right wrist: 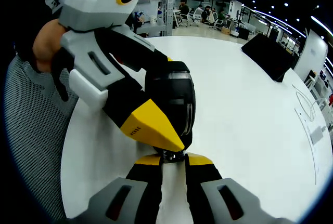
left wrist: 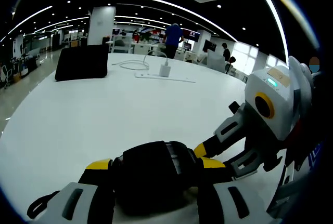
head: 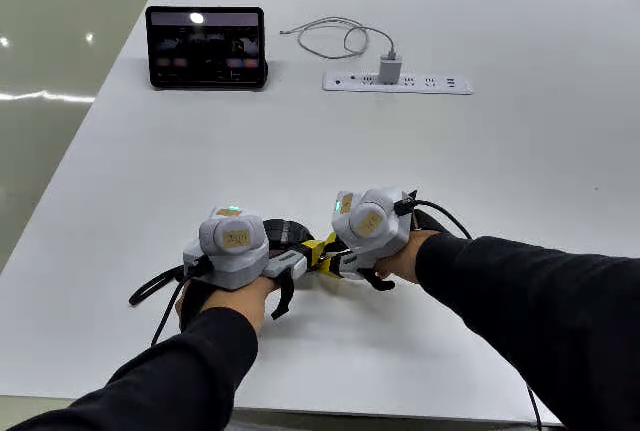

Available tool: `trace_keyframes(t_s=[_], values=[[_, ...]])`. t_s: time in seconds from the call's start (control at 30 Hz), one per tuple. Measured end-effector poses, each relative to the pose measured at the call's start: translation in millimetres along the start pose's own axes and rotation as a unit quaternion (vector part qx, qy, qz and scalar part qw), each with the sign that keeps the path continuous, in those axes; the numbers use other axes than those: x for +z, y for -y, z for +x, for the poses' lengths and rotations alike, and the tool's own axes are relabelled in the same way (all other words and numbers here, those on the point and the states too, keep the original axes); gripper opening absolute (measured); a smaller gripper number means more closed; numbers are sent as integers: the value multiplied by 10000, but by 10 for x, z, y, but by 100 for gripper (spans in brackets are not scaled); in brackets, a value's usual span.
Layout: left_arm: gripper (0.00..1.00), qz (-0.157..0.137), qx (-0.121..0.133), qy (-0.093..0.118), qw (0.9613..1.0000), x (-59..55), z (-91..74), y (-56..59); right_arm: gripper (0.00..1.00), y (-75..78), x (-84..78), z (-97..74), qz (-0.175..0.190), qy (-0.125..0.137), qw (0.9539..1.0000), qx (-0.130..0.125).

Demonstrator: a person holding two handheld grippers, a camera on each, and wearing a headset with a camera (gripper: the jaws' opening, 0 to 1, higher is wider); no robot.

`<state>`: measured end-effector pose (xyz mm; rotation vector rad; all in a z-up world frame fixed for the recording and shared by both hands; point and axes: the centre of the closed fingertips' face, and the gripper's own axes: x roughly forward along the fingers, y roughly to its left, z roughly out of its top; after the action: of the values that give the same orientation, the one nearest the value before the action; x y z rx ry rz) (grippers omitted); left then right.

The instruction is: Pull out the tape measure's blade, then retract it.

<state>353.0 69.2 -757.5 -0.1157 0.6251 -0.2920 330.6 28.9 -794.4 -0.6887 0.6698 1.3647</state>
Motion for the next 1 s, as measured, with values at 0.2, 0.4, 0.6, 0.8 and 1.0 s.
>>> trace_keyframes(t_s=[0.2, 0.4, 0.6, 0.8, 1.0], values=[[60, -24, -19, 5, 10000, 1, 1, 1, 15, 27, 31, -52, 123, 99, 9999, -63], [62, -81, -61, 106, 9999, 7, -3, 4, 22, 87, 41, -176, 541, 224, 9980, -216], [62, -32, -279, -26, 9996, -1, -11, 20, 28, 106, 10, -403, 755, 455, 9952, -433], [79, 54, -414, -135, 9990, 78, -70, -97, 41, 145, -110, -618, 848, 623, 9913, -792], [99, 1005, -864, -317, 9907, 117, -178, -100, 49, 136, -265, -836, 1026, 735, 9867, -1028]])
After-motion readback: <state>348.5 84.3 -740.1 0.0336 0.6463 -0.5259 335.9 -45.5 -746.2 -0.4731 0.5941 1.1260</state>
